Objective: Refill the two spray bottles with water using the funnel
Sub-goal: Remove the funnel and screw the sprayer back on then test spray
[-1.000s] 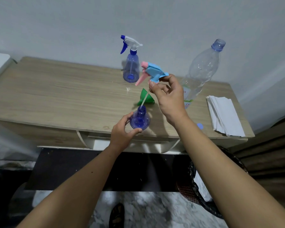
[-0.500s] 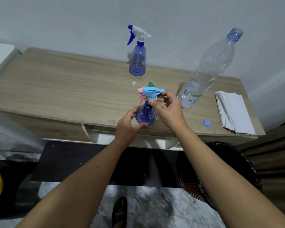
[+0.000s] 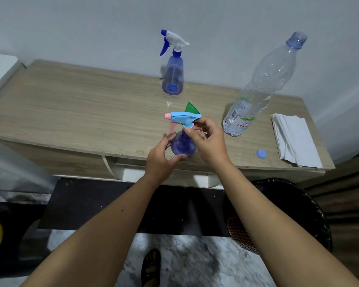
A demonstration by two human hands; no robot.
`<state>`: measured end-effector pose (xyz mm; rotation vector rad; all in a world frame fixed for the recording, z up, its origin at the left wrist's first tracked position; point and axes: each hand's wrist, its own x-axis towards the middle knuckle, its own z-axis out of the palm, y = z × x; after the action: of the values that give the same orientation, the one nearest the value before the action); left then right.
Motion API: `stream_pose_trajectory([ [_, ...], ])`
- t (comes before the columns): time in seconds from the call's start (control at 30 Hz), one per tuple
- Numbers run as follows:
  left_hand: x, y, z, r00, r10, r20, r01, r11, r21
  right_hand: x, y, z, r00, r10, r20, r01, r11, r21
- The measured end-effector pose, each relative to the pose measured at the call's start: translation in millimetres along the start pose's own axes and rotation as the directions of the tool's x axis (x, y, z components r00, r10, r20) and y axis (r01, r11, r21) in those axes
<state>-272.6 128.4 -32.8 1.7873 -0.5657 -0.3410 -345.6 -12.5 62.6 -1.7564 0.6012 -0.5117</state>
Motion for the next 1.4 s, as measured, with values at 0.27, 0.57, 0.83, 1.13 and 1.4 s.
stream_pose_trajectory([
  [0.27, -0.2, 1.0, -0.2, 1.0, 0.029, 0.003, -0.029, 0.999, 0.025, -2.0, 6.0, -2.9, 0.999, 0.017, 0.045, -0.02, 0.998, 0.068],
  [0.57, -1.0, 0.2, 0.1, 0.999, 0.036, 0.001, -0.036, 0.999, 0.026, 3.5, 8.8, -11.9, 0.993, 0.056, 0.103, -0.066, 0.993, 0.101],
  [0.83, -0.5, 0.4, -0.3, 0.999, 0.041, 0.003, -0.042, 0.998, 0.044, 13.1, 11.3, -18.1, 0.987, 0.023, 0.158, -0.034, 0.997, 0.066],
  [1.13, 1.0, -5.1, 1.5, 0.997, 0.08, 0.007, -0.081, 0.994, 0.076, 13.4, 17.7, -14.4, 0.988, 0.0, 0.154, -0.017, 0.993, 0.114],
  [1.4, 2.2, -5.7, 1.1, 0.996, 0.091, 0.01, -0.092, 0.992, 0.084, 14.7, 18.4, -11.5, 0.991, -0.023, 0.129, -0.001, 0.983, 0.184],
])
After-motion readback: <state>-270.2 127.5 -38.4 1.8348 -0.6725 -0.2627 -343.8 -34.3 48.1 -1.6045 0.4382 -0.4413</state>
